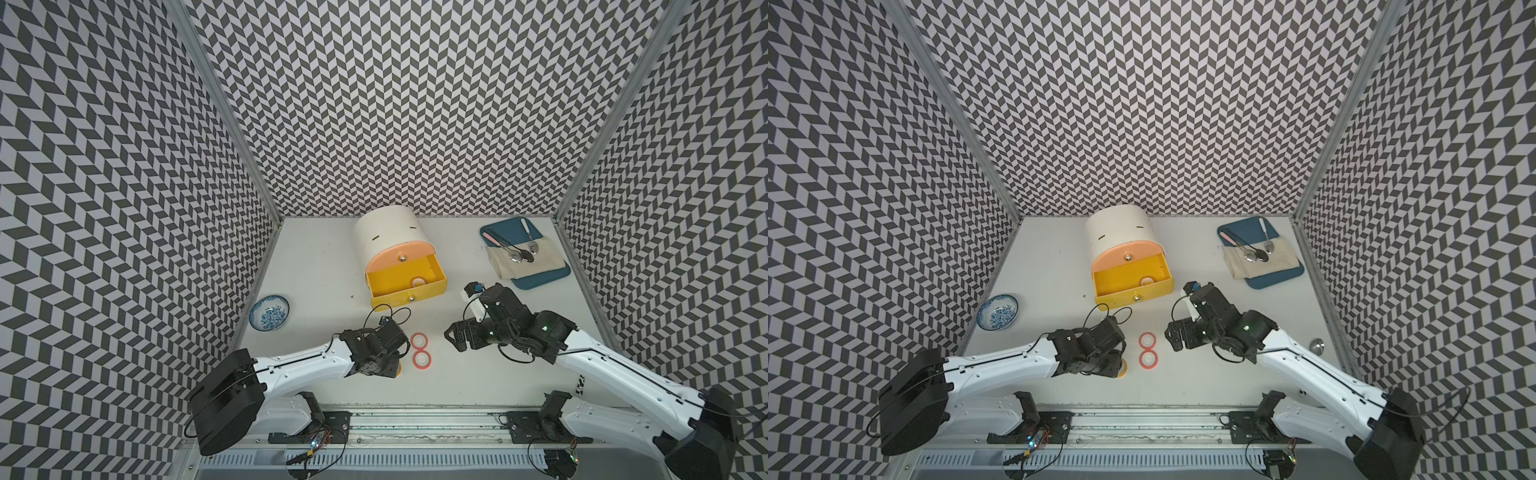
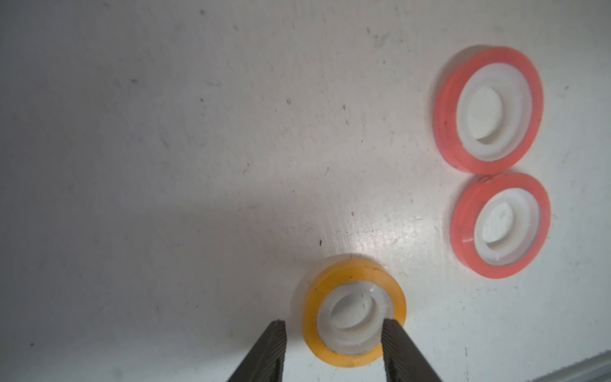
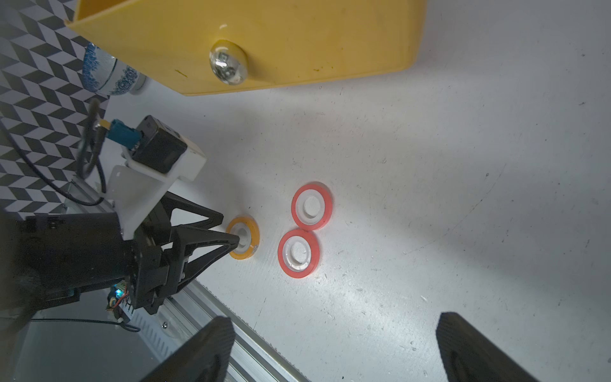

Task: Place the transparent tape into the drawer according to color
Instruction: Pick up the tape at the center of the board.

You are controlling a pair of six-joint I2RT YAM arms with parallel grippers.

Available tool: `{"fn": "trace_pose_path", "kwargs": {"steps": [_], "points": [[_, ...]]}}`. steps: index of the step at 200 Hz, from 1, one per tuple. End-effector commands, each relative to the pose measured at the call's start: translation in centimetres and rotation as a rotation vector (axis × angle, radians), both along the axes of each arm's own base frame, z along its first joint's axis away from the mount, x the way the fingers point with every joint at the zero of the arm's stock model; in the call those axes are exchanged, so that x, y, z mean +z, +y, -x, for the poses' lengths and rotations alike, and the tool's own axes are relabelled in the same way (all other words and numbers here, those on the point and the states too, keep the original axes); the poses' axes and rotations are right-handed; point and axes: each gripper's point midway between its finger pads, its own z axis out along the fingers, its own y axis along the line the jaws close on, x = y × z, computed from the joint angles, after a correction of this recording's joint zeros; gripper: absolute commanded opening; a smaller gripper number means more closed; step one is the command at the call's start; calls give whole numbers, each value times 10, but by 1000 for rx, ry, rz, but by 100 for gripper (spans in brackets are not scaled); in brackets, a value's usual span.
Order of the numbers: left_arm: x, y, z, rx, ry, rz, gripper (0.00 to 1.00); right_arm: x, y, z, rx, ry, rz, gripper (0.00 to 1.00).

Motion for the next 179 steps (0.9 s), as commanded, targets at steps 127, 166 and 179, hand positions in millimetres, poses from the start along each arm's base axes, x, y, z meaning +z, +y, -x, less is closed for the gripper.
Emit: {"fn": "trace_pose_path", "kwargs": {"steps": [127, 166, 179], "points": [[-12, -1, 4, -42, 17, -102, 46, -5, -6, 2, -23, -8, -11, 100], [4, -5, -2, -20, -21, -62, 46, -5, -8, 2, -30, -14, -8, 100], [7, -4, -2, -17, -26, -62, 46, -6, -9, 2, -31, -14, -7, 100]]}}
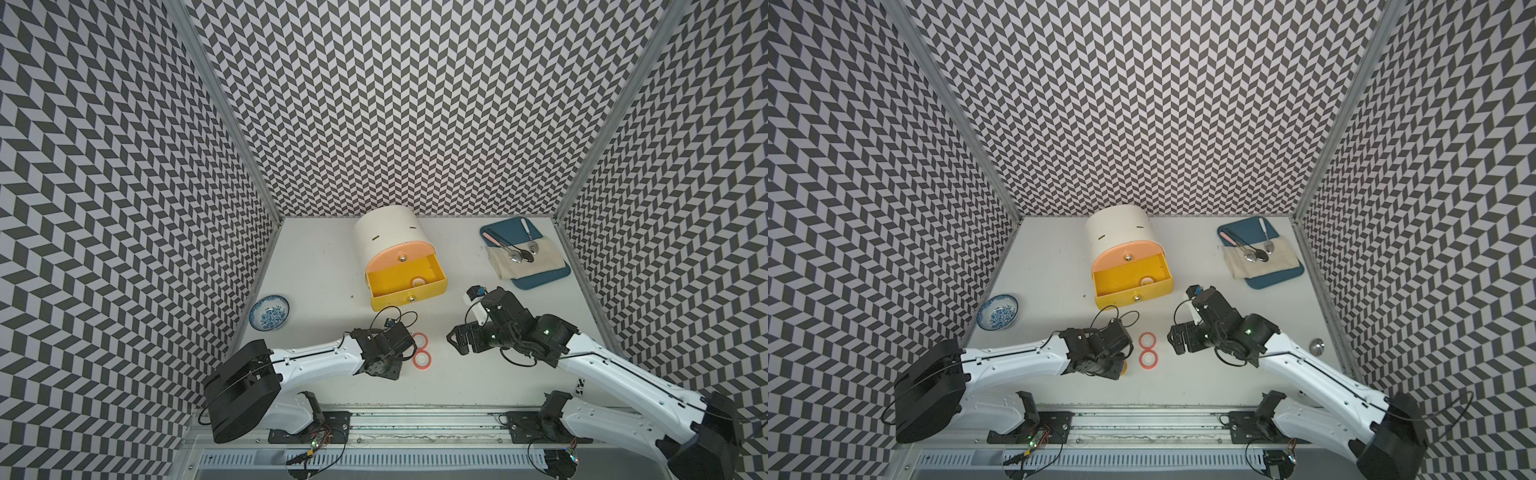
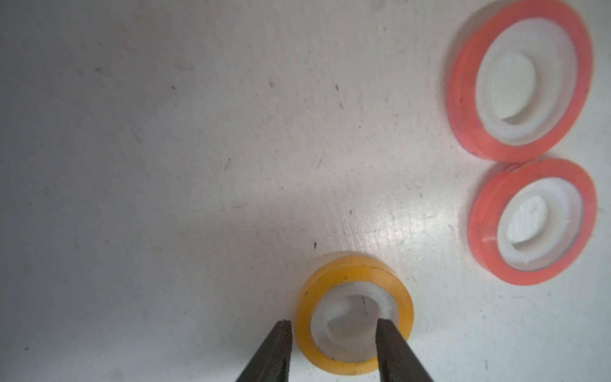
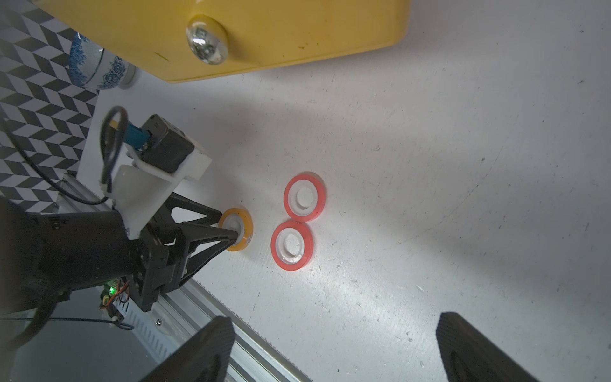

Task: Place the transparent tape into the drawer according to color
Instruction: Pick up the tape at the center of the board.

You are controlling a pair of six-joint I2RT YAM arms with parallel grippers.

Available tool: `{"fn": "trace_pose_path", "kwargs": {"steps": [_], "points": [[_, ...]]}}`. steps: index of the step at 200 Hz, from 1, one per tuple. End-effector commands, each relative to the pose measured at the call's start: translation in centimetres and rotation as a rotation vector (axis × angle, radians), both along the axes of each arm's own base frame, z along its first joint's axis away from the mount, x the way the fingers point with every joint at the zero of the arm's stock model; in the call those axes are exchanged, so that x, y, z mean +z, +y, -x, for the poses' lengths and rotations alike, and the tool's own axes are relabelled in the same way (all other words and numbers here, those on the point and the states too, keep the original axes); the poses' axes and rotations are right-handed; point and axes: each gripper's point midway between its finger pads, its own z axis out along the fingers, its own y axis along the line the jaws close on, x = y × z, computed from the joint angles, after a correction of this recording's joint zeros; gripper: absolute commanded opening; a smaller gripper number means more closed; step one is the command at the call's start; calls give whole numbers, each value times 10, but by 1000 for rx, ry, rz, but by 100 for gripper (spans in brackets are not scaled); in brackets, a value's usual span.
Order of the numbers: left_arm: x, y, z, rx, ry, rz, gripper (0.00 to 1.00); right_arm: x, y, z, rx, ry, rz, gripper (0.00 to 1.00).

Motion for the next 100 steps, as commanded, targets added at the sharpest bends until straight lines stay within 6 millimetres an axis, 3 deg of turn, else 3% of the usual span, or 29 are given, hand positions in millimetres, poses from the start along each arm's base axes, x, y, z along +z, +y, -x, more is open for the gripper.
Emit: {"fn": "trace_pose_path", "kwargs": {"steps": [1, 31, 100], "points": [[16, -2, -6, 9, -38, 11, 46, 2, -2, -3, -18, -26, -12, 100], [19, -2, -8, 3, -49, 1, 47, 1, -1, -4, -16, -23, -10, 100], [2, 4, -9, -14, -28, -57, 44, -2, 0, -3, -13, -10, -8, 100]]}}
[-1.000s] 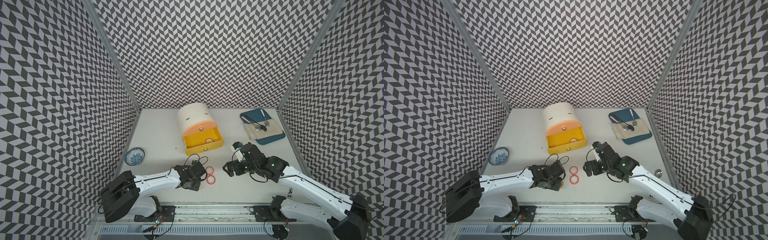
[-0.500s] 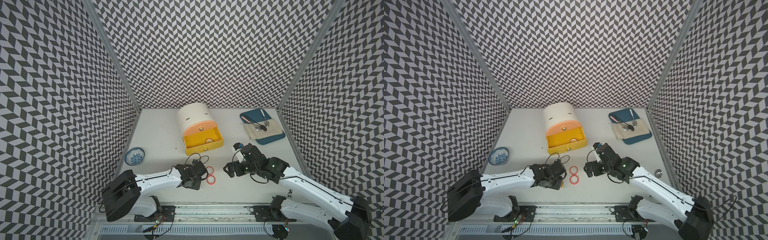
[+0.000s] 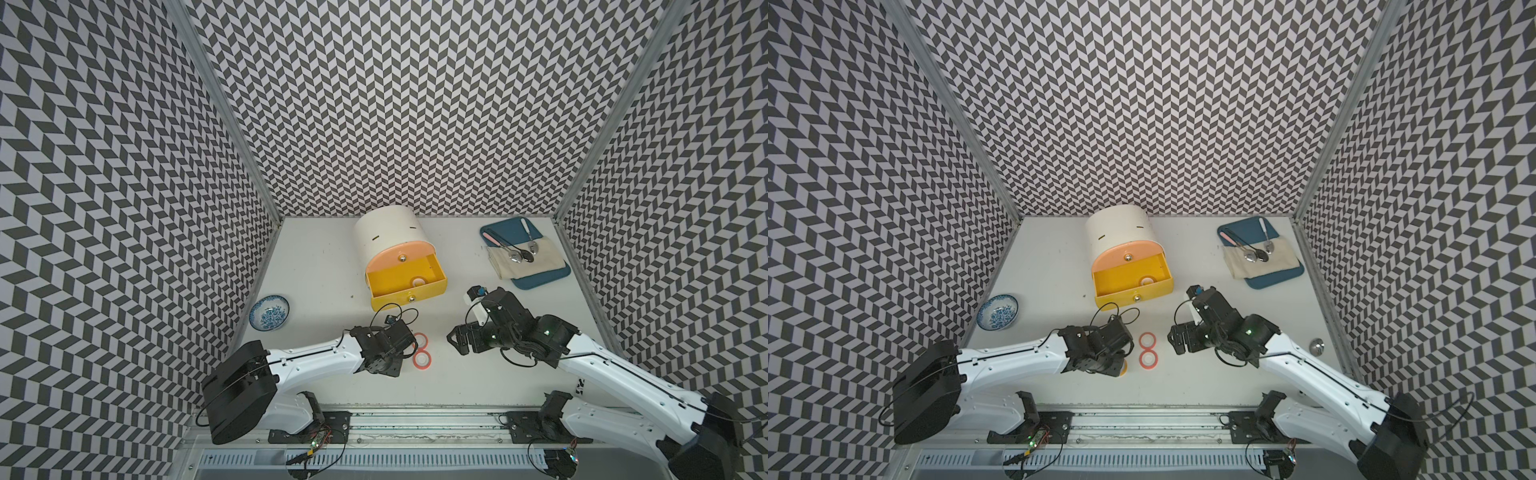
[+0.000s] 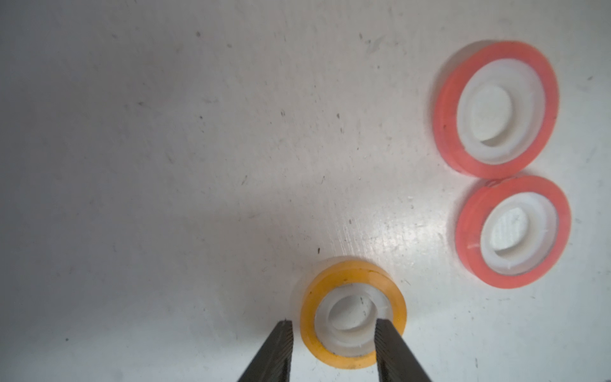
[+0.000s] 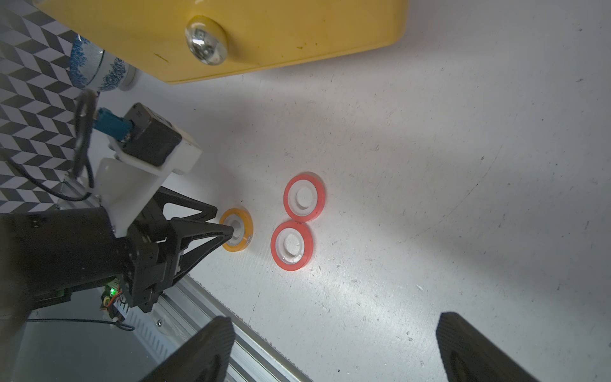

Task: Place the transparent tape into the drawer according to color
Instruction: Pick up the tape at the center of the board.

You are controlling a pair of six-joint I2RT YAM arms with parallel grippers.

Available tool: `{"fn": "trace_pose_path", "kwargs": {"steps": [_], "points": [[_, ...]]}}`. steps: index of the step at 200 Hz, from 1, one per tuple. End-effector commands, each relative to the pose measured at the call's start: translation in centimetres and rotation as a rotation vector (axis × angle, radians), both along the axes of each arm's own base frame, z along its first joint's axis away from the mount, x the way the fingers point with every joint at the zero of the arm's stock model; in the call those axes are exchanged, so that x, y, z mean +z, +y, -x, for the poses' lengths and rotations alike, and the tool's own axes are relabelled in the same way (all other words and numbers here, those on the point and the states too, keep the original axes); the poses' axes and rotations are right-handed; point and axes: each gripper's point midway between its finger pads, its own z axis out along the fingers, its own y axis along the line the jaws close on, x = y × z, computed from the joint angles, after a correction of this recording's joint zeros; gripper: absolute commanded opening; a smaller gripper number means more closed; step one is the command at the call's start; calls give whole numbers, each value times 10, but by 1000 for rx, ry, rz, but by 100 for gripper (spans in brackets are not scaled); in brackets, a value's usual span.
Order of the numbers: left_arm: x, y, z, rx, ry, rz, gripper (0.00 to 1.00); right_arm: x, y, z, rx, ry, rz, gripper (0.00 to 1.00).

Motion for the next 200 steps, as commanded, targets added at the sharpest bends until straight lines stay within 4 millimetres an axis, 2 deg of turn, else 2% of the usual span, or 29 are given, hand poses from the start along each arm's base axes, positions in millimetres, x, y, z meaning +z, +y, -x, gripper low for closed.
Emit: {"fn": "trace_pose_path", "kwargs": {"steps": [1, 44, 125, 186, 200], "points": [[-4, 4, -4, -13, -9, -36, 44, -1, 1, -4, -10, -13, -8, 100], [-14, 4, -4, -27, 18, -53, 40, -4, 1, -3, -7, -6, -6, 100], [-34, 0, 9, -91, 107, -64, 25, -6, -1, -2, -13, -3, -7, 100], [-39, -1, 14, -104, 132, -69, 0, -8, -2, -1, -16, -3, -5, 100], [-36, -1, 12, -100, 121, -65, 0, -7, -2, -2, -17, -6, -7, 100]]}}
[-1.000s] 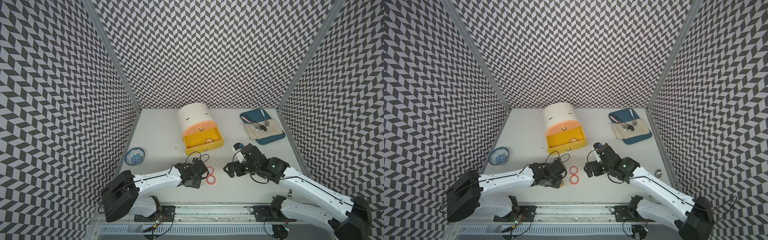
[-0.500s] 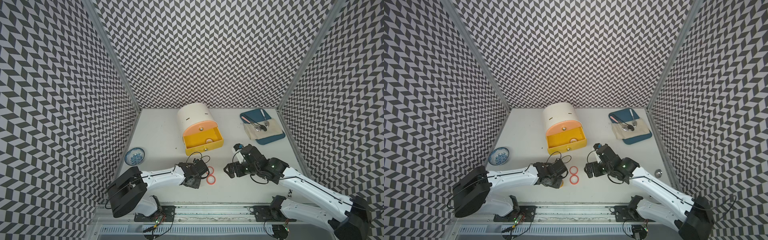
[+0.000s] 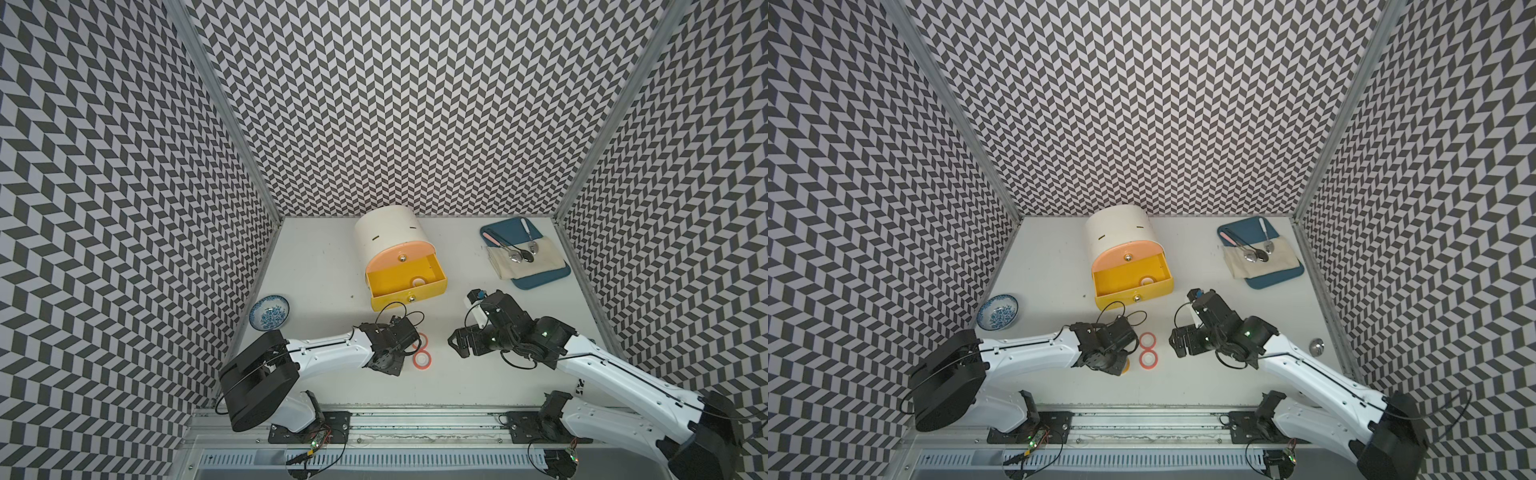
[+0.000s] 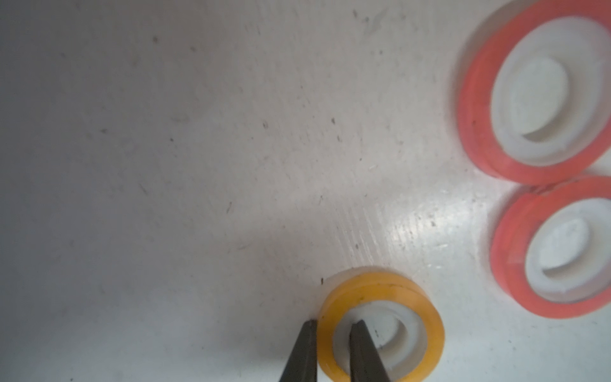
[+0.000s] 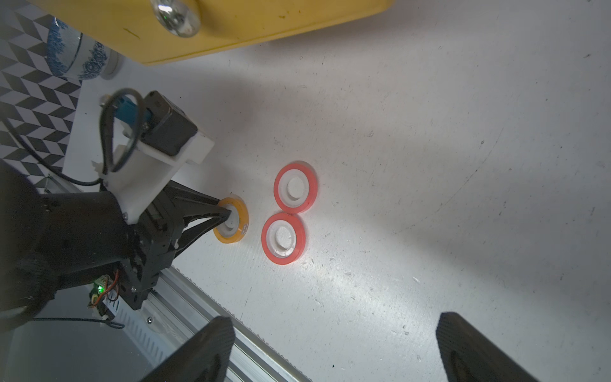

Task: Place the transparent tape into the drawer according to color
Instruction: Pick up the tape at the center of the board, then place the tape in the drawer.

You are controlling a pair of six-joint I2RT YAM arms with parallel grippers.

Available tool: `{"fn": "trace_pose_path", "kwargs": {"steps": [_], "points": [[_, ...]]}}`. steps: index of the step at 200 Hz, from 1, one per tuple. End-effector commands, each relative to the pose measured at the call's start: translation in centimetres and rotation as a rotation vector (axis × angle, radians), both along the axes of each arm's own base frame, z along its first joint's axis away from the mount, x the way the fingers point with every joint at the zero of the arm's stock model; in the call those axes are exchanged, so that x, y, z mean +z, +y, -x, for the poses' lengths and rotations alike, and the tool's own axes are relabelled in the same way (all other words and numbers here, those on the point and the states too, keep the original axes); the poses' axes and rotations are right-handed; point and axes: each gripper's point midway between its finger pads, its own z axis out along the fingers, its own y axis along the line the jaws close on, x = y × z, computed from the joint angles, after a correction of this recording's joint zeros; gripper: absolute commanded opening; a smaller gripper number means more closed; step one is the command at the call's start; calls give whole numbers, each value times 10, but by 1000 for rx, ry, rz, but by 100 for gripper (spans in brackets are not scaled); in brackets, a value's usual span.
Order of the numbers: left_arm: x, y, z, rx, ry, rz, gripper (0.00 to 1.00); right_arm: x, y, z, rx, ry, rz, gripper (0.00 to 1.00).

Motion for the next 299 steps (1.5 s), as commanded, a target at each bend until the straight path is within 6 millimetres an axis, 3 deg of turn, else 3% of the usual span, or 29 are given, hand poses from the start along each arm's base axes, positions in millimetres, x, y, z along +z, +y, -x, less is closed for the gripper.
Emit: {"fn": "trace_pose_path", "kwargs": {"steps": [1, 44, 97, 186, 243, 274, 299], "points": [[-18, 0, 15, -17, 83, -1, 0, 5, 2, -6, -15, -30, -26, 100], [3, -3, 4, 8, 14, 26, 0, 5, 2, -8, -27, -37, -29, 100], [45, -13, -10, 31, -86, 123, 0, 1, -1, -11, -51, -46, -25, 100], [155, -22, -37, 75, -334, 327, 0, 11, -3, -18, -95, -69, -52, 100], [244, -20, -85, 128, -598, 364, 0, 16, -1, -20, -111, -75, -75, 100], [266, -8, -121, 178, -695, 371, 0, 17, 0, -20, -113, -73, -86, 100], [268, 3, -143, 213, -746, 338, 0, 18, 1, -19, -114, -73, -94, 100]]}}
